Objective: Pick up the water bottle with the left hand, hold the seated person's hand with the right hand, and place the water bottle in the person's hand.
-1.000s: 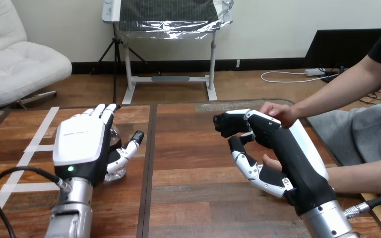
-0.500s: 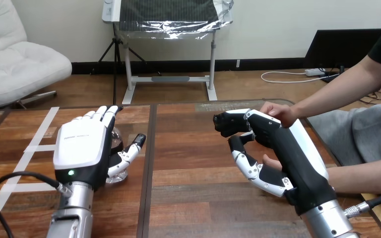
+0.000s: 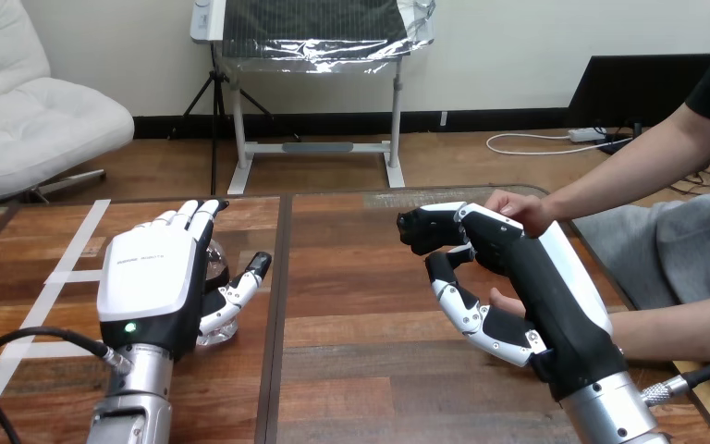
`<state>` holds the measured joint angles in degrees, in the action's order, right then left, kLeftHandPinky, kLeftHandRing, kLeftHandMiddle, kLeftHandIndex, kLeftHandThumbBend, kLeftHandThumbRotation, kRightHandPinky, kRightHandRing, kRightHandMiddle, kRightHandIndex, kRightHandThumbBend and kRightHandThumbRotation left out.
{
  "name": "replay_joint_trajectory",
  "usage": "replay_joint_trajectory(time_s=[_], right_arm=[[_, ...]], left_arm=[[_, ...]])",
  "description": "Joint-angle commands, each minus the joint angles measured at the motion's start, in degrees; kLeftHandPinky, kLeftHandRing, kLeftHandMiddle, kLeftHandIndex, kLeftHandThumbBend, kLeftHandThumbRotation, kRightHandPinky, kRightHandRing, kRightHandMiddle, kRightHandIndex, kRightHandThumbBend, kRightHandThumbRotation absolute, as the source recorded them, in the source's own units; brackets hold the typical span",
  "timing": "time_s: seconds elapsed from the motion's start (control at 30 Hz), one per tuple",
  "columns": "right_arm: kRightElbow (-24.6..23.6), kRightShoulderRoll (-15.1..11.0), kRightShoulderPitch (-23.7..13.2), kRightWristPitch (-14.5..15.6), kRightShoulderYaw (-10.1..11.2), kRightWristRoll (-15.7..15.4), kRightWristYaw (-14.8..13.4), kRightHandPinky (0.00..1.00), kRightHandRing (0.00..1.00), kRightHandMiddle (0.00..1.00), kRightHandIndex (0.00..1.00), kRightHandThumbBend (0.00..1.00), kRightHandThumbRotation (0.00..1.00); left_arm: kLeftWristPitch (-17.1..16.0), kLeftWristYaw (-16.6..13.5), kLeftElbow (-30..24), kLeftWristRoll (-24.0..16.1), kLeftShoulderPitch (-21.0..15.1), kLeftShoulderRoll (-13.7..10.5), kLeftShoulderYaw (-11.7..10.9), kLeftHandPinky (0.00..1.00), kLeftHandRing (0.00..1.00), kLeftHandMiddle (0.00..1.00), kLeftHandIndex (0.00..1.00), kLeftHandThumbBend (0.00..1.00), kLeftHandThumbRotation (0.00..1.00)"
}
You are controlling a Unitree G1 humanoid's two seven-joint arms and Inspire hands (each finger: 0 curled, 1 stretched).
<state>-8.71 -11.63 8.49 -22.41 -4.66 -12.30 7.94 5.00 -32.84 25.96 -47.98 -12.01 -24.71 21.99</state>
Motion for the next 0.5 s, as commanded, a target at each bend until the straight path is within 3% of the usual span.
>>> replay_joint_trajectory(time_s=[0.0,0.33,0.47], right_arm=[[-1.1,-0.3,-4.0,-0.5,0.4,0.2,-0.3,0.55,0.67,0.69,0.68,0.15,0.0],[-1.1,-0.5,-4.1,-0.2,0.4,0.2,-0.1,0.55,0.67,0.69,0.69,0.15,0.0],[-1.2,-0.5,-4.1,-0.4,0.4,0.2,-0.2,0.55,0.67,0.69,0.69,0.15,0.0]], left_arm=[[0.0,0.6,-3.0,-1.1,-0.1,-1.4,-0.7,0.8,0.85,0.87,0.87,0.5,1.0],[0.0,0.6,-4.4,-1.5,0.8,-1.5,-0.9,0.8,0.85,0.88,0.87,0.5,1.0],[-1.0,-1.5,-4.2,-1.9,0.8,-1.4,-0.9,0.8,0.86,0.88,0.87,0.49,1.0]])
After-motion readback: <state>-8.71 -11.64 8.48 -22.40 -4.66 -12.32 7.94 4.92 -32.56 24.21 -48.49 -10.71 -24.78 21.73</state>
